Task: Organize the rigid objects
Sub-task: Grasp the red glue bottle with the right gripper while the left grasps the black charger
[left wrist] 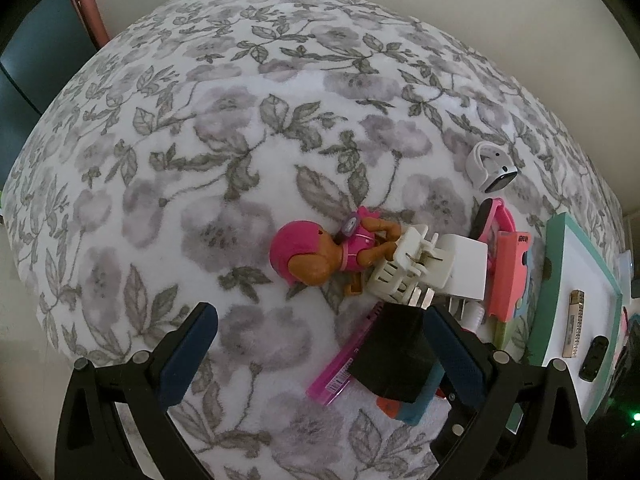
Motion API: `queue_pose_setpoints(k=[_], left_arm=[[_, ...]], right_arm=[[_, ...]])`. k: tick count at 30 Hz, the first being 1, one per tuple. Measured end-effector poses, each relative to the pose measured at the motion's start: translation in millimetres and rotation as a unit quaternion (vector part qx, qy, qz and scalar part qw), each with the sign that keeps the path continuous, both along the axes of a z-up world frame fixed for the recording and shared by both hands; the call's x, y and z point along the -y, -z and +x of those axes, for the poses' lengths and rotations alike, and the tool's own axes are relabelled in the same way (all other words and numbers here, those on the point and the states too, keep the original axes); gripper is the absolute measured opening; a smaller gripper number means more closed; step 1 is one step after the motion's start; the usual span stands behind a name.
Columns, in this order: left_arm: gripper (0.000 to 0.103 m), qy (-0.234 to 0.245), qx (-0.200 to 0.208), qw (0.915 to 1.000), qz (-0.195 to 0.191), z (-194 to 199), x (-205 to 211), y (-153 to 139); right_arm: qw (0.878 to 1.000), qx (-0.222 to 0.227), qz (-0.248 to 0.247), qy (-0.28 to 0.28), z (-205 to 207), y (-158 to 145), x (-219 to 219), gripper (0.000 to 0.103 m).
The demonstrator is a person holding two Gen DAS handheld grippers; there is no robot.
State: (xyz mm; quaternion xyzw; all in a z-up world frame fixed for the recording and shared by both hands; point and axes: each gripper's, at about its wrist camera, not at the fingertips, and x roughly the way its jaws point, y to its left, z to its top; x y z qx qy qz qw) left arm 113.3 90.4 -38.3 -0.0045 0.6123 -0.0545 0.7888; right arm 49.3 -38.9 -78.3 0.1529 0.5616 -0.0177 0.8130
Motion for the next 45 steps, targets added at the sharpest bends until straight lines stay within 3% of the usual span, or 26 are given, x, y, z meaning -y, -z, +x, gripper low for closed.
queue_pose_setpoints(k=[4, 6, 7, 27, 35, 43, 45], left_arm=[[0.102, 0.006, 0.001, 1.0000, 0.002, 0, 2, 0], [0.102, 0.008, 0.002, 1.0000, 0.001, 0, 3, -1], [0.102, 0.009, 0.002, 1.0000, 0.000, 0, 3, -1], [0.100, 0.089, -0.015, 0.9957, 0.020, -16, 44, 10], [0.067, 0.113, -0.040, 0.9927, -0.003, -25, 57, 20], [0.045, 0.123, -0.037, 0.9914, -0.025, -35, 63, 15], [0.045, 0.124, -0.035, 0.9912, -0.030, -36, 65, 12]], right_arm=[[1.000, 0.004, -0.019, -0.002, 4, 0, -5, 0.046], [1.000, 0.006, -0.019, -0.003, 4, 0, -5, 0.033], [1.000, 0.007, -0.016, -0.004, 3, -1, -4, 0.031], [1.000, -0.018, 0.011, 0.006, -20, -1, 16, 0.023], [0.999, -0.026, 0.021, 0.014, -25, 0, 24, 0.023], [0.999, -0.029, 0.020, 0.007, -30, 0, 26, 0.023], [0.999, -0.028, 0.022, 0.007, -35, -2, 29, 0.023]])
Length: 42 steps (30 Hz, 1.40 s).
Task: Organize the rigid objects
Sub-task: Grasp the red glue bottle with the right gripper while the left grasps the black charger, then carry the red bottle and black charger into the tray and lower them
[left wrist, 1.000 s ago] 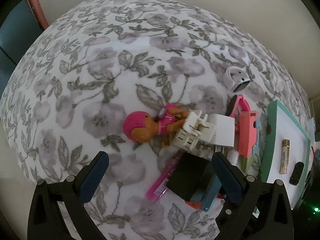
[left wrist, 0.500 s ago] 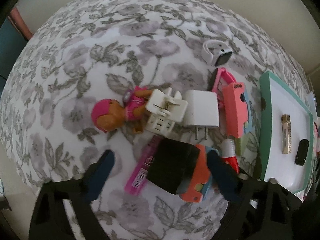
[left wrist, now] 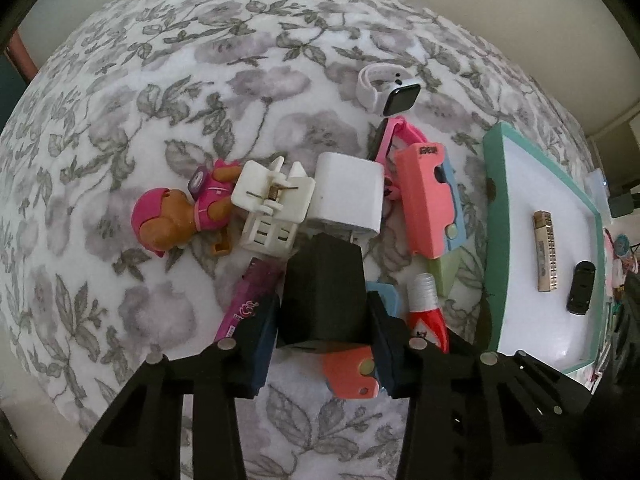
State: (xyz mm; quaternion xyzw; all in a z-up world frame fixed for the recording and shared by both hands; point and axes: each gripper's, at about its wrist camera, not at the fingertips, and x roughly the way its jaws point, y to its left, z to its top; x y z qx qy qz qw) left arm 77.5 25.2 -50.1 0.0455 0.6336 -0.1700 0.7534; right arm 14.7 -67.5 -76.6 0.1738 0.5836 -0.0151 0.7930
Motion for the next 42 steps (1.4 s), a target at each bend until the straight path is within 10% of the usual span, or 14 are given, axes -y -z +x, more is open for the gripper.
queue_pose_setpoints(k=[20, 42], left_arm=[[0.033, -0.005, 0.048, 0.9985, -0.027, 3, -3, -30], [0.033, 0.040, 0.173, 0.9782, -0.108, -40, 43, -122]], right_arm=[[1.000, 0.015, 0.017, 0.021, -10, -14, 13, 0.023], [0.985, 0.126, -0.042, 0.113, -52, -115, 86, 0.023]])
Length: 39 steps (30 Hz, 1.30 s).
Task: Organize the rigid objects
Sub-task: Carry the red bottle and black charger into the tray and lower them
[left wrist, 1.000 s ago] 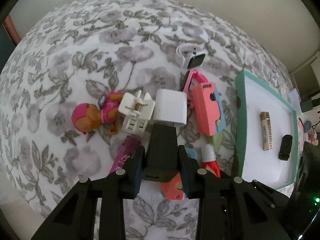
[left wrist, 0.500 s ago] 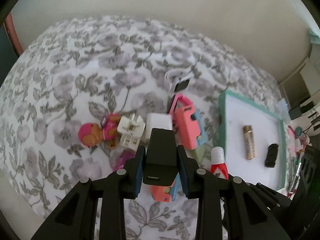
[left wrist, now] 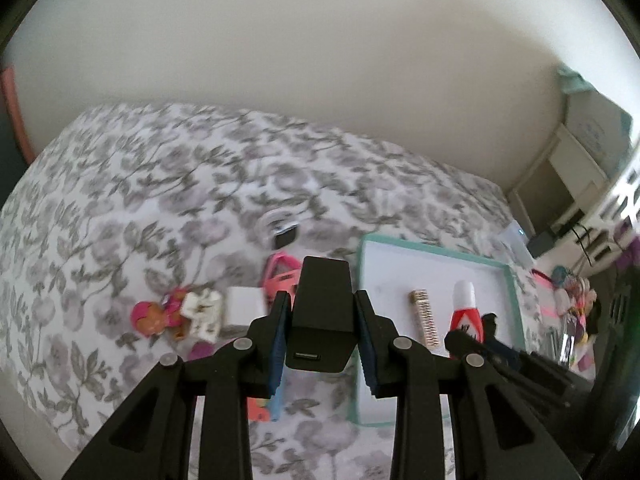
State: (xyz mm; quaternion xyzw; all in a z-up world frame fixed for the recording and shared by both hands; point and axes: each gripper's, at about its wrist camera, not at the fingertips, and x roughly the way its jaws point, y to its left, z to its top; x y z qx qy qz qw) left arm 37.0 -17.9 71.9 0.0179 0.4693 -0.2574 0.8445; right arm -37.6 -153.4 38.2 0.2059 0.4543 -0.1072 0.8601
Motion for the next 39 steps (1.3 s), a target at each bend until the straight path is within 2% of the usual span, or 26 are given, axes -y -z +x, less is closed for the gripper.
queue_pose_setpoints(k=[4, 10, 14, 18, 22, 30, 39], left_arm=[[0.033, 0.035, -0.007, 0.9994, -0.005, -12, 29, 3], [0.033, 0.064, -0.019, 0.9977, 0.013, -29, 67, 17], [0.033, 0.081, -0.025, 0.9958, 0.035, -38, 90, 32], [0.033, 0.081, -0.037, 0.9950, 0.045, -40, 99, 44], [0.033, 0.076, -0.046, 0.9940, 0.064, -39, 103, 59], [0.033, 0.068, -0.075, 0.9898, 0.100, -31, 107, 90], [0.033, 0.066, -0.096, 0.9868, 0.112, -29, 108, 104]], right_arm=[[1.000, 0.006, -0.008, 0.027, -12, -7, 24, 0.023], [0.997, 0.000, -0.014, 0.079, -31, -7, 65, 0.023], [0.992, -0.019, -0.029, 0.120, -44, -3, 91, 0.023], [0.989, -0.037, -0.009, 0.140, -55, 12, 112, 0.023], [0.989, -0.055, 0.004, 0.136, -55, 26, 115, 0.023], [0.992, -0.089, 0.012, 0.092, -39, 51, 95, 0.023], [0.989, -0.125, 0.033, 0.073, -31, 79, 87, 0.023]])
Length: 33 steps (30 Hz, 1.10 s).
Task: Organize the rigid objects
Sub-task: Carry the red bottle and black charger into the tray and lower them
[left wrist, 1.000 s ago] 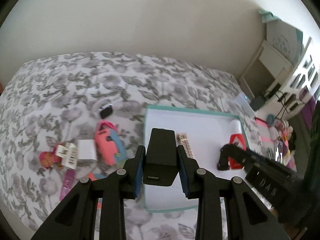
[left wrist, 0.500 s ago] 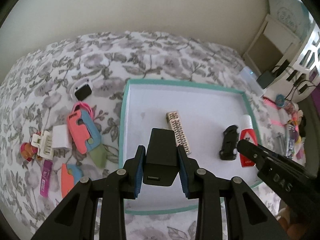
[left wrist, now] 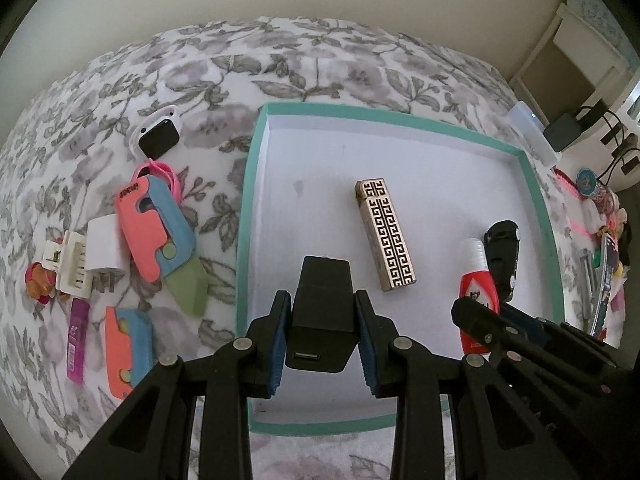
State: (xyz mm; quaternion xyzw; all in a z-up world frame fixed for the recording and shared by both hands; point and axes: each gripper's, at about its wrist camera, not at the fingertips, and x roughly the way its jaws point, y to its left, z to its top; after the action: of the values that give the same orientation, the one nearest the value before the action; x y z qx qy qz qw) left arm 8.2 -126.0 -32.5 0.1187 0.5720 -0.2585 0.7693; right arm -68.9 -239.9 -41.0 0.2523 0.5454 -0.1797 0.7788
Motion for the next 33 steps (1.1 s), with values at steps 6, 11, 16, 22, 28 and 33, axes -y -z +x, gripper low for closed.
queue_pose_setpoints(k=[6, 11, 16, 22, 28, 33], left_arm=[[0.033, 0.000, -0.002, 1.0000, 0.000, 1, 1, 0], [0.033, -0.003, -0.003, 1.0000, -0.003, 1, 0, 0], [0.033, -0.010, 0.007, 0.9999, -0.012, 3, -3, -9], [0.037, -0.029, 0.040, 0.9984, -0.028, 7, -15, -31], [0.044, -0.057, 0.067, 0.9954, -0.039, 13, -29, -46], [0.055, -0.080, 0.077, 0.9933, -0.033, 18, -40, -49]], right_arm=[[1.000, 0.001, 0.002, 0.001, 0, -1, 1, 0.023], [1.000, -0.007, 0.002, -0.001, 1, 2, -1, 0.023], [1.000, -0.005, -0.006, -0.006, 2, -4, -2, 0.024], [0.999, 0.024, -0.032, -0.003, 0, -29, -2, 0.024], [0.997, 0.056, -0.055, -0.001, -3, -55, -6, 0.024], [0.997, 0.056, -0.061, -0.005, -1, -58, -8, 0.024]])
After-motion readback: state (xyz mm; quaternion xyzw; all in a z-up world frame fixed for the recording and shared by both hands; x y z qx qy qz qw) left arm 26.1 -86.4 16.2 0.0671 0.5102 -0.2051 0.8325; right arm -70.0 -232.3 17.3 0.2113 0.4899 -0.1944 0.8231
